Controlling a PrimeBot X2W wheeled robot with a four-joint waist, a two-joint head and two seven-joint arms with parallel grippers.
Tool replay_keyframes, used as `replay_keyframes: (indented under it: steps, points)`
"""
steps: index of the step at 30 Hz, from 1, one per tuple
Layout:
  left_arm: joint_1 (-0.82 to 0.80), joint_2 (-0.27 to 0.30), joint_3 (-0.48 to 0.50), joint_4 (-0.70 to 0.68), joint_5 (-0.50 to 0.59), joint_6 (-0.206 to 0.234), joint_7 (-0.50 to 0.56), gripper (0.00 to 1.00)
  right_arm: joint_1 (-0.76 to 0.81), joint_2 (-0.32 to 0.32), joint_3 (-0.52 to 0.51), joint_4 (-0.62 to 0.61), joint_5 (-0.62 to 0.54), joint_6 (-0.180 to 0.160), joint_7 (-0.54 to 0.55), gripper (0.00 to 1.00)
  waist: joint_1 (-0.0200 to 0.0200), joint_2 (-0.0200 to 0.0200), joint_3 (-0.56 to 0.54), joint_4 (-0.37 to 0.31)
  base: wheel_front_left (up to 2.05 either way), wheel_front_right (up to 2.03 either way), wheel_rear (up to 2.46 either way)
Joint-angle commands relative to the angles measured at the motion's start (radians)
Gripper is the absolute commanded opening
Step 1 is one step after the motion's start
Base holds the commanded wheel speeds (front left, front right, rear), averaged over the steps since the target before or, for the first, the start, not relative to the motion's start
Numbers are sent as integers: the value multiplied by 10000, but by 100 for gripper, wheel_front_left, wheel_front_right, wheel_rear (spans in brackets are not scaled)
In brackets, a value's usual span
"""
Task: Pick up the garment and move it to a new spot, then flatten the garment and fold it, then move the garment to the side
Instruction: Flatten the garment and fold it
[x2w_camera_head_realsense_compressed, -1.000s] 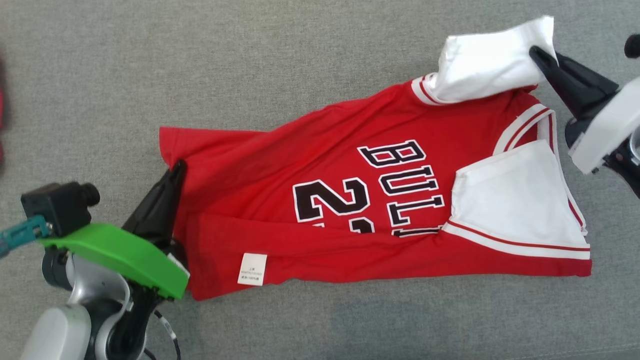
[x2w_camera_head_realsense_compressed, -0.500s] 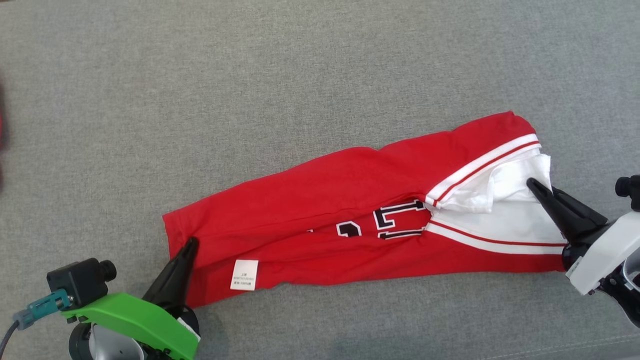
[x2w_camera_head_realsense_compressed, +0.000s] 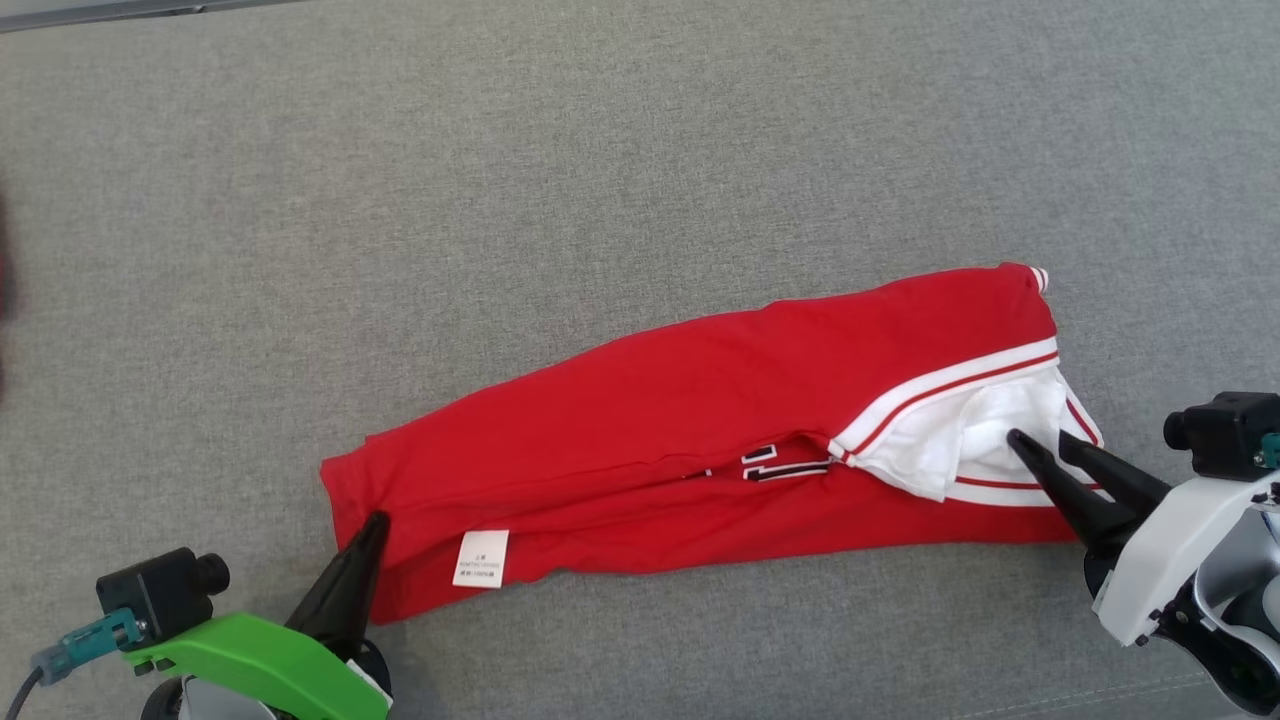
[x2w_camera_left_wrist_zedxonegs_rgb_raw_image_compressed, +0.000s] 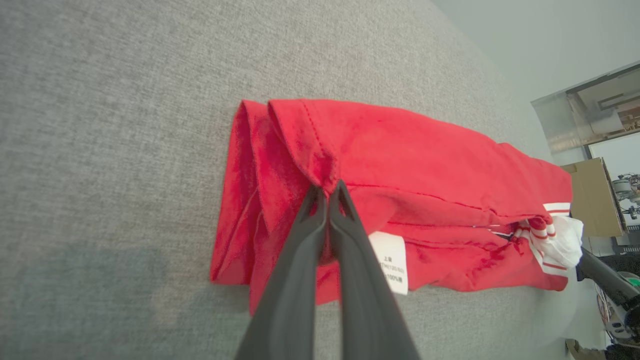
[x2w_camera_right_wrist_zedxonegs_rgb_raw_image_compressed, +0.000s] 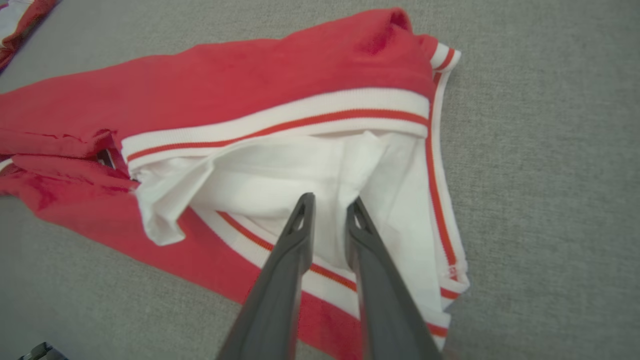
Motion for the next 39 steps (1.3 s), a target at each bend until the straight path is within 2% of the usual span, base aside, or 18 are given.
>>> replay_keyframes:
  steps: [1, 7, 12, 16, 19, 22, 27, 33, 39]
  points:
    - [-71, 54, -4, 191, 162, -145, -186, 100, -3, 81, -120, 119, -225, -7, 118, 100, 0, -1, -75, 63, 0, 0, 0]
    - [-60, 107, -134, 656, 863, -457, -1036, 100, 359, -42, -666, -80, -359, -7, 528, 100, 0, -1, -369, 179, 0, 0, 0]
    - [326, -27, -90, 915, 1683, -540, -2384, 100, 1103, -222, -1848, -650, -316, -7, 962, 100, 0, -1, -799, 253, 0, 0, 0]
    - [277, -97, -254, 1065, 2584, -755, -3687, 100, 1495, 284, -3291, -967, -518, -6, 1155, 100, 0, -1, -1018, 328, 0, 0, 0]
    - [38, -102, -434, 1337, 3399, -699, -4447, 100, 1332, 700, -3739, -1019, -896, -4, 1691, 100, 0, -1, -1061, 363, 0, 0, 0]
    - [-104, -235, -344, 1586, 3935, -572, -4835, 100, 679, 1256, -3613, -753, -1033, -4, 2414, 100, 0, -1, -989, 314, 0, 0, 0]
    - [-457, -485, -233, 2098, 4560, -764, -5044, 100, -554, 2039, -3017, 633, -1525, -4, 2998, 100, 0, -1, -849, 553, 0, 0, 0]
    - [-788, -1163, 217, 2282, 5015, -1275, -5064, 100, -1290, 2282, -2594, 2367, -1871, -6, 2963, 100, 0, -1, -788, 1015, 0, 0, 0]
    - [-689, -1706, 729, 2483, 5428, -1810, -5066, 100, -1442, 2192, -2238, 3348, -1896, -6, 2802, 100, 0, -1, -801, 1174, 0, 0, 0]
